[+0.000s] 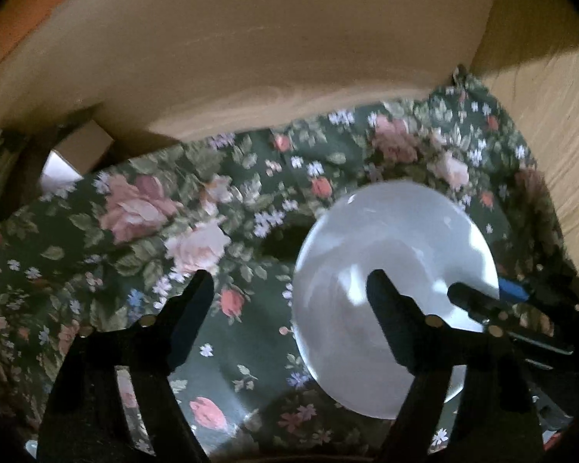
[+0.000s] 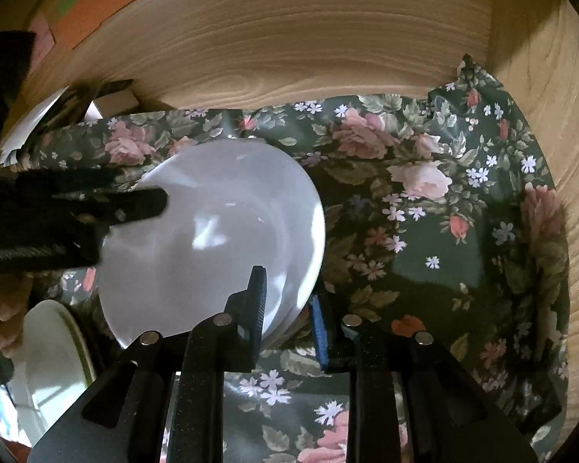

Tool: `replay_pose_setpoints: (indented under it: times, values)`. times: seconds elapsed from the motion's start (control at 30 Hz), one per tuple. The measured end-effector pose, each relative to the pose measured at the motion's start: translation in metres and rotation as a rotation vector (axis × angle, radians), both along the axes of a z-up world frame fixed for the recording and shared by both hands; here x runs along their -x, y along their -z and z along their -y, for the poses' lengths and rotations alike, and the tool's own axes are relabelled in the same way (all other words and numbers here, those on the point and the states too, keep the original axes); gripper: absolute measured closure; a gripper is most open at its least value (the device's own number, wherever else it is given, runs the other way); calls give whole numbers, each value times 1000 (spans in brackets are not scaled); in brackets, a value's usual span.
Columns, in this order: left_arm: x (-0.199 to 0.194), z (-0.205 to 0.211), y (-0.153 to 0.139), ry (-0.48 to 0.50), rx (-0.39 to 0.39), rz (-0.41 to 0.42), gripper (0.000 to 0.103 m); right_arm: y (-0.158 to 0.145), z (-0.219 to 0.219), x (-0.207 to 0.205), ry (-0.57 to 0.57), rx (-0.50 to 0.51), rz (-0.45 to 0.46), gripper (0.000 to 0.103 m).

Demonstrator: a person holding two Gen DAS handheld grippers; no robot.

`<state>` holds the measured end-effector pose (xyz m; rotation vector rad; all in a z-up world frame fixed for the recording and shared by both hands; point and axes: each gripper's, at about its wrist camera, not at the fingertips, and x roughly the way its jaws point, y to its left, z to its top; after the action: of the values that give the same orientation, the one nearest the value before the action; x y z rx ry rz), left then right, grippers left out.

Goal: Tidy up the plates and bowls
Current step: 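Lift the white black-spotted bowl off the cloth with both grippers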

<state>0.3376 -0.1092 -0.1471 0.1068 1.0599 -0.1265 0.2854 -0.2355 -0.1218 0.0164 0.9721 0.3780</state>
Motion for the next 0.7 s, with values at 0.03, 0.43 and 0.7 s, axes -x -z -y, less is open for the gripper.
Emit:
replay_pose_setpoints:
  times: [0.03,0.43,0.7]
  values:
    - [-1,2,3,5,-1,-14,28,0,2,1,6,-10,1,81]
    - [-9,1,32,15,82,-158,77,-1,12,7,6,-64,-11,74]
    - [-7,7,28,26,77,-145,86,1,7,9,31,-63,-3,82]
